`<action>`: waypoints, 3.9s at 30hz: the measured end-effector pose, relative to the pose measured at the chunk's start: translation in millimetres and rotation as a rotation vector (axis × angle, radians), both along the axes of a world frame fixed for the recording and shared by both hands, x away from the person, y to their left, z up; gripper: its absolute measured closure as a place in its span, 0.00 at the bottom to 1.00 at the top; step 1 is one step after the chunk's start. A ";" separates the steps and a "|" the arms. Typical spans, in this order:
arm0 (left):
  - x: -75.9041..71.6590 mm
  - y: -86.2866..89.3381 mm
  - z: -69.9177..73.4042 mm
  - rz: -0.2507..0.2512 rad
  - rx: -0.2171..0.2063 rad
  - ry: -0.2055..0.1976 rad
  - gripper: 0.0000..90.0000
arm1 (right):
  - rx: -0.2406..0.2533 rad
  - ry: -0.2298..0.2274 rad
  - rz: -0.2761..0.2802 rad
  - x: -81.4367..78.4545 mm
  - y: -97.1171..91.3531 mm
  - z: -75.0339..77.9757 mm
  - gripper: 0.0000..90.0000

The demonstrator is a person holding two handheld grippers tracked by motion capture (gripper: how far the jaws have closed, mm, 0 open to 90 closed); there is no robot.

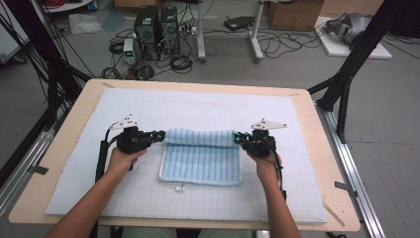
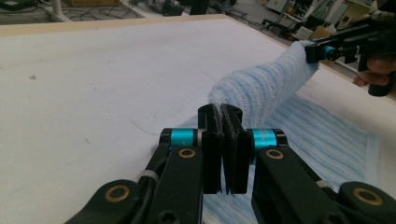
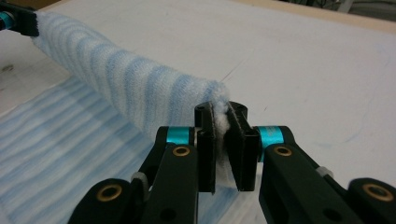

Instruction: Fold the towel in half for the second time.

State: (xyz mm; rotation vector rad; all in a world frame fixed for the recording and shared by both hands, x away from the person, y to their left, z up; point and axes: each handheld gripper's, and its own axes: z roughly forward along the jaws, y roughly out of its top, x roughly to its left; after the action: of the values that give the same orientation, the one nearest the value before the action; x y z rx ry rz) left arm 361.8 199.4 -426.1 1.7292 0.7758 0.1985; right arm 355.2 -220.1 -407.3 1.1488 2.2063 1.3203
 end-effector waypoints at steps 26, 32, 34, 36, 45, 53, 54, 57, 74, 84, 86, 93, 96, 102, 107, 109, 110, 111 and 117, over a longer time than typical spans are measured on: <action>-53.3 -0.9 -17.3 -0.069 0.089 -0.002 0.96 | -0.036 0.023 0.076 -71.3 -6.8 -21.1 0.90; -61.3 -1.0 -16.2 -0.089 0.085 0.002 0.96 | -0.053 0.035 0.086 -76.3 -8.6 -23.7 0.90; -65.8 0.2 -16.0 -0.098 0.087 0.001 0.96 | -0.053 0.043 0.090 -78.6 -9.2 -24.0 0.90; -68.8 1.6 -17.0 -0.101 0.092 0.004 0.96 | -0.061 0.040 0.095 -80.7 -9.5 -24.6 0.87; -61.3 8.6 -5.4 0.010 0.026 -0.018 0.66 | 0.024 -0.013 0.018 -85.4 -17.9 -13.6 0.64; -40.5 -15.9 -4.3 -0.010 0.095 -0.022 0.67 | 0.025 -0.017 -0.010 -63.0 4.1 -11.4 0.58; -38.3 -19.3 -6.4 -0.011 0.113 -0.011 0.68 | 0.008 -0.008 0.001 -59.6 10.0 -13.6 0.58; -35.5 -28.3 -14.1 -0.014 0.189 0.040 0.70 | -0.068 0.026 0.026 -53.2 24.7 -20.5 0.57; -67.0 -30.3 -20.3 -0.102 0.306 0.062 0.76 | -0.256 0.043 0.104 -65.4 21.5 -32.6 0.46; -56.7 -8.7 -15.0 -0.013 0.163 0.053 0.66 | -0.166 0.002 0.078 -74.3 -1.6 -22.8 0.38; -52.2 0.5 -11.4 0.038 0.122 0.018 0.64 | -0.126 -0.021 0.039 -74.4 -9.2 -19.0 0.34; -43.0 23.4 -5.2 0.165 0.041 -0.047 0.38 | -0.085 -0.043 -0.083 -73.2 -26.8 -15.4 0.24; -41.9 29.2 -3.7 0.219 0.024 -0.059 0.29 | -0.078 -0.054 -0.119 -73.6 -31.9 -13.9 0.21; -44.8 36.7 -1.2 0.223 0.019 -0.103 0.22 | -0.076 -0.079 -0.154 -74.6 -41.1 -10.1 0.13; -47.8 45.4 2.8 0.235 0.018 -0.137 0.22 | -0.025 -0.084 -0.194 -75.2 -51.6 -6.3 0.12; -49.1 49.6 4.1 0.246 0.011 -0.143 0.23 | -0.009 -0.094 -0.216 -76.8 -56.8 -4.8 0.11; -49.6 52.0 4.4 0.250 0.007 -0.146 0.23 | -0.011 -0.105 -0.225 -77.9 -59.5 -3.8 0.11; -49.8 53.3 4.5 0.253 0.007 -0.148 0.23 | -0.006 -0.110 -0.238 -79.4 -62.4 -2.5 0.11; -51.7 57.2 4.2 0.262 0.007 -0.148 0.23 | -0.002 -0.117 -0.269 -81.6 -70.9 0.3 0.11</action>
State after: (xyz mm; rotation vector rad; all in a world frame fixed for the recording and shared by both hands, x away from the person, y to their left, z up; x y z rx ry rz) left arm 310.0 256.6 -422.0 1.5957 0.8909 0.5022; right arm 273.6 -290.9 -407.0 1.2814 1.8936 1.2374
